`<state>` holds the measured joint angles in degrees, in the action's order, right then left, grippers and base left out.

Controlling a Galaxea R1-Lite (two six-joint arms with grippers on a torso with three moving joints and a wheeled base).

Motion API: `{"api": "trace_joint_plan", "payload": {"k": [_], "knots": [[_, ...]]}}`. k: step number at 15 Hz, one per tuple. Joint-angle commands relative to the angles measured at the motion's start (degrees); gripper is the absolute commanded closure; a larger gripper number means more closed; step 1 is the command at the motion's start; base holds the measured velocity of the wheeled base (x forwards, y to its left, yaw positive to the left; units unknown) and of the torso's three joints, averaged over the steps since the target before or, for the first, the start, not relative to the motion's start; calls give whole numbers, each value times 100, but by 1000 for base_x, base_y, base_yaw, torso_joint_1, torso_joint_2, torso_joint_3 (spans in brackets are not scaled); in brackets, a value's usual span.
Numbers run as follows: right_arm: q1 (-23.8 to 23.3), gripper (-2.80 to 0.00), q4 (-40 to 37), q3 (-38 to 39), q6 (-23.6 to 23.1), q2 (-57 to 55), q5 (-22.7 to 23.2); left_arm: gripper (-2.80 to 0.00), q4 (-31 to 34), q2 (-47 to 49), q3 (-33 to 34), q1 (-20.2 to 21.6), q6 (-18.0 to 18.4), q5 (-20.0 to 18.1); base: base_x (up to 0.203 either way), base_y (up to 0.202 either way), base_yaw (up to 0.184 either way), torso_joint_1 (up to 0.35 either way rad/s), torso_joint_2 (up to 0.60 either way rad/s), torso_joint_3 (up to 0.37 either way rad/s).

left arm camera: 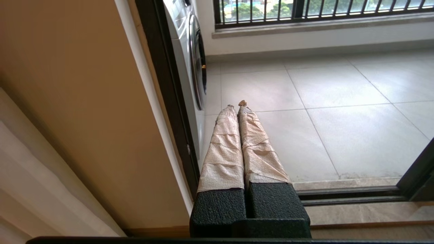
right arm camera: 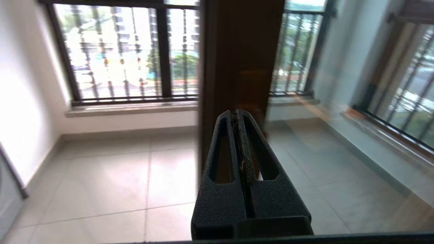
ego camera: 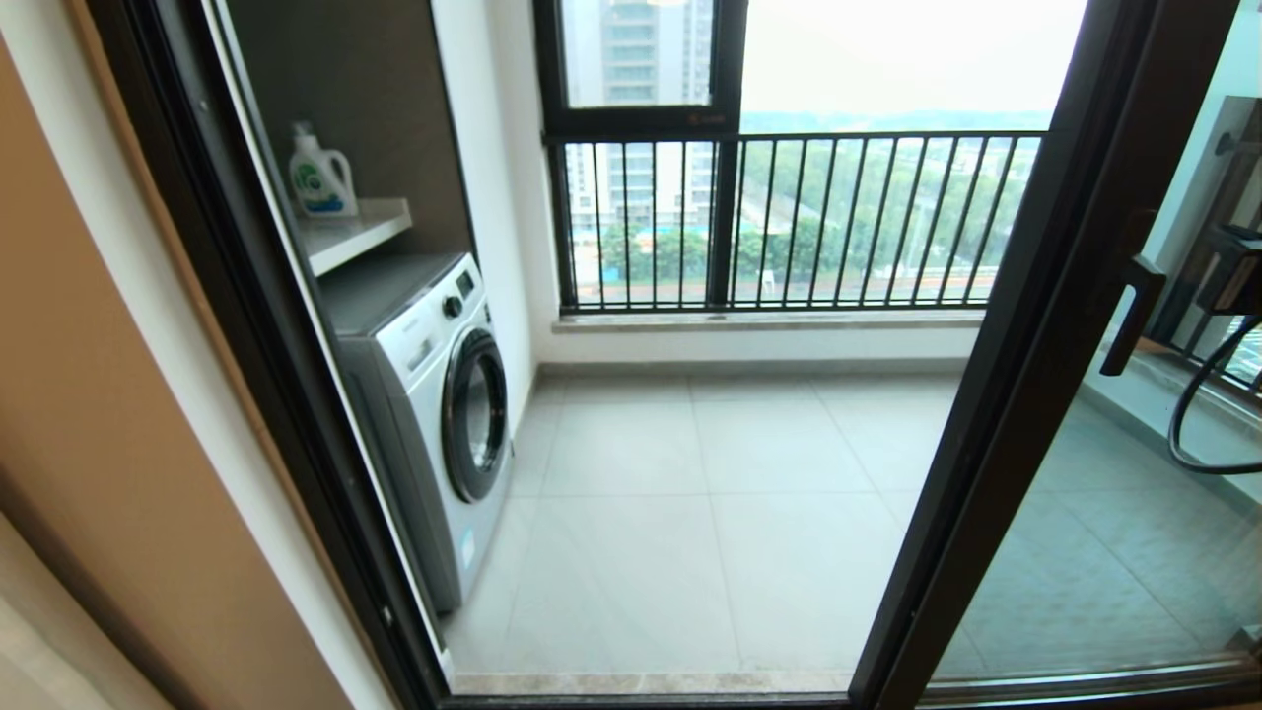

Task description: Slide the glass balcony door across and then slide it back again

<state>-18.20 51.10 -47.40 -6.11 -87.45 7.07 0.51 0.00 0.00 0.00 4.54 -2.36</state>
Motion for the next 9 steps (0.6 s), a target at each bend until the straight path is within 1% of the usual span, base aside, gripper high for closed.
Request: {"api": "trace_joint_plan", "payload": {"k": [1,3,4,5,7,9], "knots": [[269,0,-31,699,-29,1218,11,0,2,9,9,0,3,-1,0,0,0,0,0,0],[407,0,-339,1243,-121,2277,-5,0,2,9,9,0,3,-1,0,0,0,0,0,0],[437,0,-633,1389,-152,2855,-10,0,2,9,9,0,3,-1,0,0,0,0,0,0],[459,0,-1115,1481,-176,3553,-15,0,2,9,9,0,3,-1,0,0,0,0,0,0],[484,0,-2469,1485,-206,4955,-21,0,2,9,9,0,3,-1,0,0,0,0,0,0],[496,0,-4502,1187,-251,6296,-25,0,2,9,9,0,3,-1,0,0,0,0,0,0]]}}
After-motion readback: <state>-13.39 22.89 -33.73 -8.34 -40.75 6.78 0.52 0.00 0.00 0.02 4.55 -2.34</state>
